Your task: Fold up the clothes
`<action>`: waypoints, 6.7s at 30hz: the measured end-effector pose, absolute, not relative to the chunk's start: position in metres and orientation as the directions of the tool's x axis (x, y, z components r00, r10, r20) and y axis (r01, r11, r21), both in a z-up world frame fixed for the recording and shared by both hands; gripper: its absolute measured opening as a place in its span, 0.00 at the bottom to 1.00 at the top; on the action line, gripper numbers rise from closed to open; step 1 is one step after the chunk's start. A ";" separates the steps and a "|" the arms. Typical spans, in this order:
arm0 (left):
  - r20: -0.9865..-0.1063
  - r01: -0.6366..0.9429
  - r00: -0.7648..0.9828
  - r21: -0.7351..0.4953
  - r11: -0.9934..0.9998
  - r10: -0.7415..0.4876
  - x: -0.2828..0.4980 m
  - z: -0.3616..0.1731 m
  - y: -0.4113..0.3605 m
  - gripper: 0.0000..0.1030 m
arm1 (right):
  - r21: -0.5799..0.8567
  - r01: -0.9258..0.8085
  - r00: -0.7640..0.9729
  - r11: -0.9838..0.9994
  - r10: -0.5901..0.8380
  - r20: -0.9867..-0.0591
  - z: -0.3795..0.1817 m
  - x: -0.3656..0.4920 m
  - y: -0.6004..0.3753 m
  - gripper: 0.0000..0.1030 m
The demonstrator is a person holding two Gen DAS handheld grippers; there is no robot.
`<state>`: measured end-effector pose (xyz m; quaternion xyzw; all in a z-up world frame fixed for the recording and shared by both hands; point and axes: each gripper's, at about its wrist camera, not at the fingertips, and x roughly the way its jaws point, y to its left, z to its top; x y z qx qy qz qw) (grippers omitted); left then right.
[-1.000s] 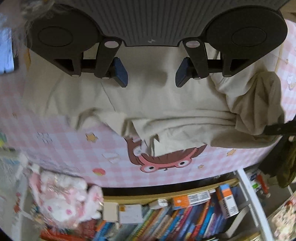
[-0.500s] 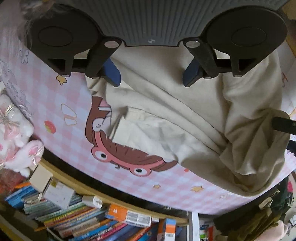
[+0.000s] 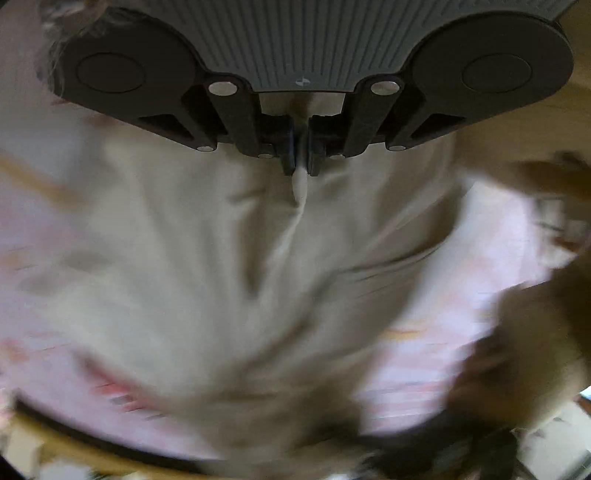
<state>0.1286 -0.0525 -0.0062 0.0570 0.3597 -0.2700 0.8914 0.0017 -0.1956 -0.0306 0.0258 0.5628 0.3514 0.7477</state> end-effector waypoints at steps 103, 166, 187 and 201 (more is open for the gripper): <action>-0.649 0.373 0.755 0.308 0.875 -0.093 -0.077 -0.015 -0.053 0.05 | -0.511 -0.511 0.816 0.691 0.203 -0.541 0.014 0.005 -0.257 0.02; -0.109 0.096 0.992 0.265 0.959 -0.069 -0.136 0.128 0.120 0.05 | -0.700 -0.176 0.984 0.692 0.124 -0.126 0.142 -0.082 -0.196 0.02; 0.298 0.201 0.931 0.058 0.978 -0.209 -0.157 0.226 0.178 0.05 | -0.703 0.106 0.954 0.703 0.128 0.272 0.330 -0.253 -0.185 0.02; -0.563 0.184 0.825 0.181 0.966 -0.052 0.150 0.003 0.105 0.05 | -0.425 -0.421 0.768 0.801 0.066 -0.636 0.044 0.092 -0.218 0.02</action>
